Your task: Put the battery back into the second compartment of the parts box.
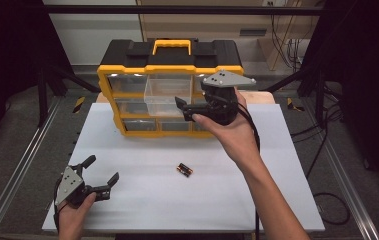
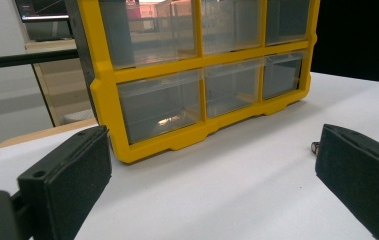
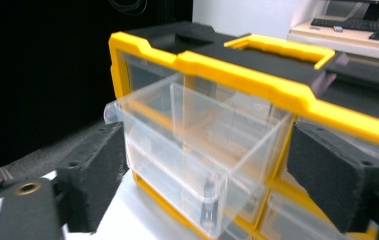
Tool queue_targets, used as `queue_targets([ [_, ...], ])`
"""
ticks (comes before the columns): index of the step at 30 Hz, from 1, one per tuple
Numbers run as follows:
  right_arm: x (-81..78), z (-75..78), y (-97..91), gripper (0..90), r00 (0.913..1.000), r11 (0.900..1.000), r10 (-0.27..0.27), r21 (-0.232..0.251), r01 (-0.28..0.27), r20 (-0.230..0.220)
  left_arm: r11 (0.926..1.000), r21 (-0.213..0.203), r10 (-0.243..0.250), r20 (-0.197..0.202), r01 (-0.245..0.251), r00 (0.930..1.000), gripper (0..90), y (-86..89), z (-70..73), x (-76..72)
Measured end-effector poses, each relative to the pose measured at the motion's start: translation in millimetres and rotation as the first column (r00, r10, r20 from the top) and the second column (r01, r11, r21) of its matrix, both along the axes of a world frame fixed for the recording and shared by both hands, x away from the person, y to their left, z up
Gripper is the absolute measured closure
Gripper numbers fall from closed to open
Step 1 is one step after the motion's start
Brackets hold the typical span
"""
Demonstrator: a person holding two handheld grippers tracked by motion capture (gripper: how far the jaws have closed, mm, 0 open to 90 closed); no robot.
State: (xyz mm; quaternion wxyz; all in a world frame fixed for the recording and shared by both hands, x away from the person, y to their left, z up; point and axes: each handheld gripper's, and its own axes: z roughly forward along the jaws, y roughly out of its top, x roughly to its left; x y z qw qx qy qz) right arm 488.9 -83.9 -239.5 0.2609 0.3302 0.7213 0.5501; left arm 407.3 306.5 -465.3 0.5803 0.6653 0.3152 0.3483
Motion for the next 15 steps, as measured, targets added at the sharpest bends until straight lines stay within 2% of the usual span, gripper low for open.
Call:
queue_targets([
  [11,-8.7,-21.1,-11.3,11.5,0.9998,0.9995,-0.014,-0.028,0.014,-0.016,1.0000,0.004,0.000,0.001,0.000,1.0000,0.9,-0.3,-0.1,-0.2],
  [15,-8.9,-28.3,-16.9,10.4,0.9990,0.9993,-0.026,-0.027,0.025,-0.036,1.0000,0.006,-0.001,0.000,0.001,1.0000,0.9,-1.1,-0.3,-0.2],
])
